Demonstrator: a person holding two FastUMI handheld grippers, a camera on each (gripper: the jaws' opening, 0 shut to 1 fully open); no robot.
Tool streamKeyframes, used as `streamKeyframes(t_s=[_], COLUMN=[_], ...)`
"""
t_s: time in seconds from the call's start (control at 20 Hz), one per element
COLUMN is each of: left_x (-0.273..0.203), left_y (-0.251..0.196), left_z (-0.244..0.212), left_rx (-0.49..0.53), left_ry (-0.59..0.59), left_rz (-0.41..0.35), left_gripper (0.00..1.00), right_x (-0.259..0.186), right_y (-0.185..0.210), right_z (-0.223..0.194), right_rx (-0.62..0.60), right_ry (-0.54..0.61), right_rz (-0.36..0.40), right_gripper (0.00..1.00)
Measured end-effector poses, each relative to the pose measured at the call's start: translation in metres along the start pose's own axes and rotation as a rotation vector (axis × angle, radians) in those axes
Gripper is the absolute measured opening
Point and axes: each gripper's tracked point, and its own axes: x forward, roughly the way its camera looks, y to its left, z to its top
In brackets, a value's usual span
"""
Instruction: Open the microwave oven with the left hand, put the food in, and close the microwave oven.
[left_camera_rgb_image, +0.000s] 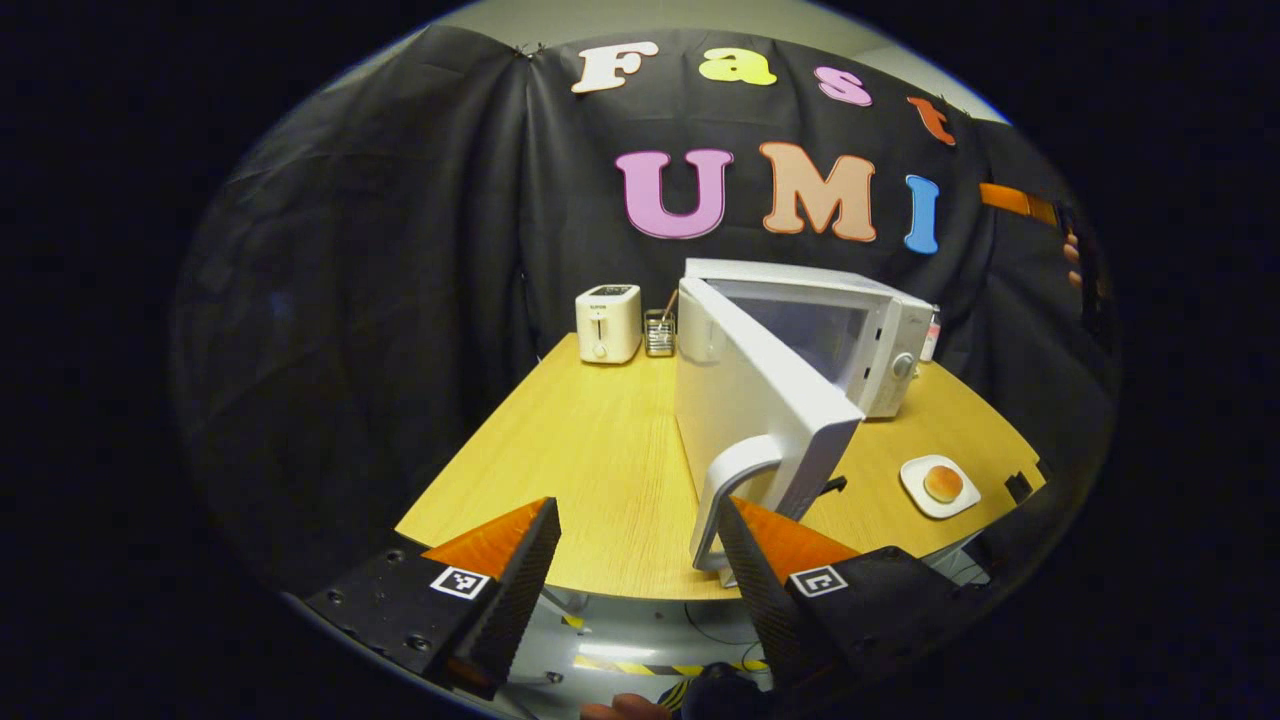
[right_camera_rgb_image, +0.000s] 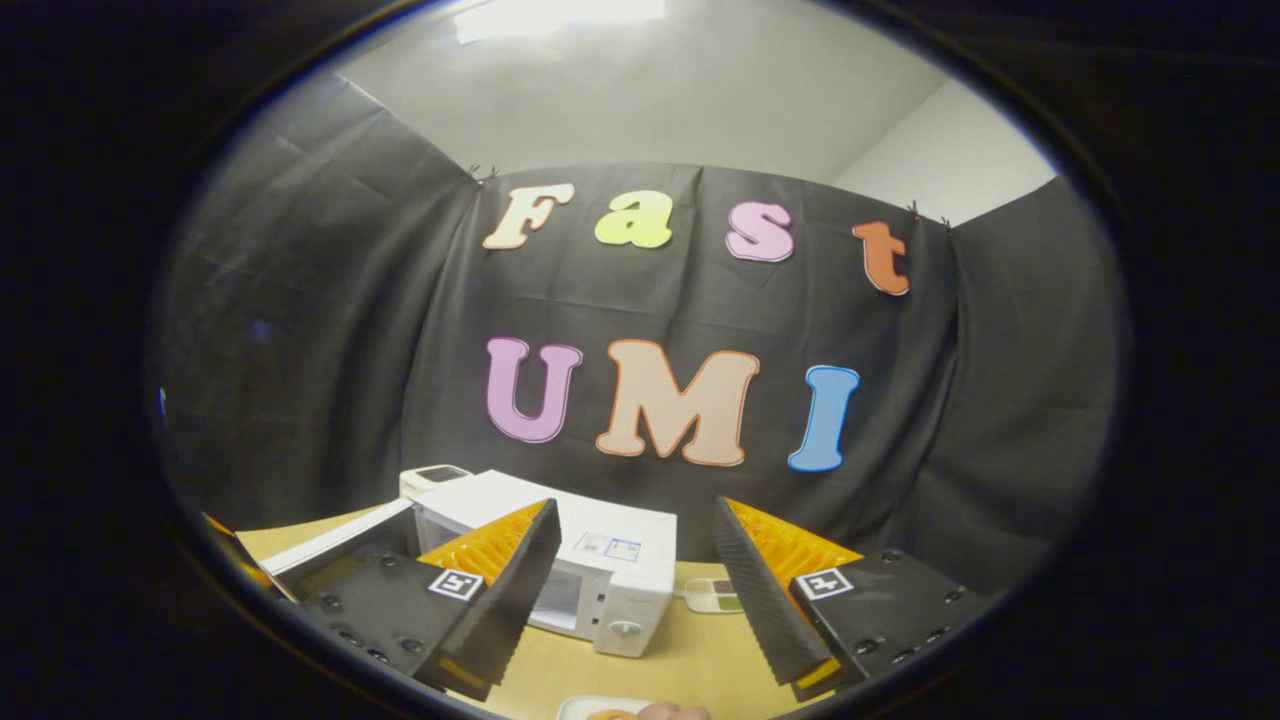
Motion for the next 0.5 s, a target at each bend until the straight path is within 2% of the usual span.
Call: streamKeyframes(t_s=[0.25, 0.4, 0.5], left_x=[-0.025, -0.038, -0.049], left_y=[-0.005, -0.016, -0.028], left_z=[0.099, 0.151, 0.18], left_rx=[-0.022, -0.073, -0.066], left_ry=[-0.209, -0.331, -0.408], left_rz=[0.01, 0.026, 0.033], left_gripper=[0.92, 0.91, 0.92], right_x=[-0.006, -0.008, -0.013], right_y=[0.01, 0.007, 0.002], right_z=[-0.031, -0.072, -0.108], right_rx=[0.051, 0.077, 0.093], right_ry=[0.023, 0.091, 0.153], right_rz=[0.026, 0.017, 0.002], right_gripper=[0.97, 0.97, 0.97])
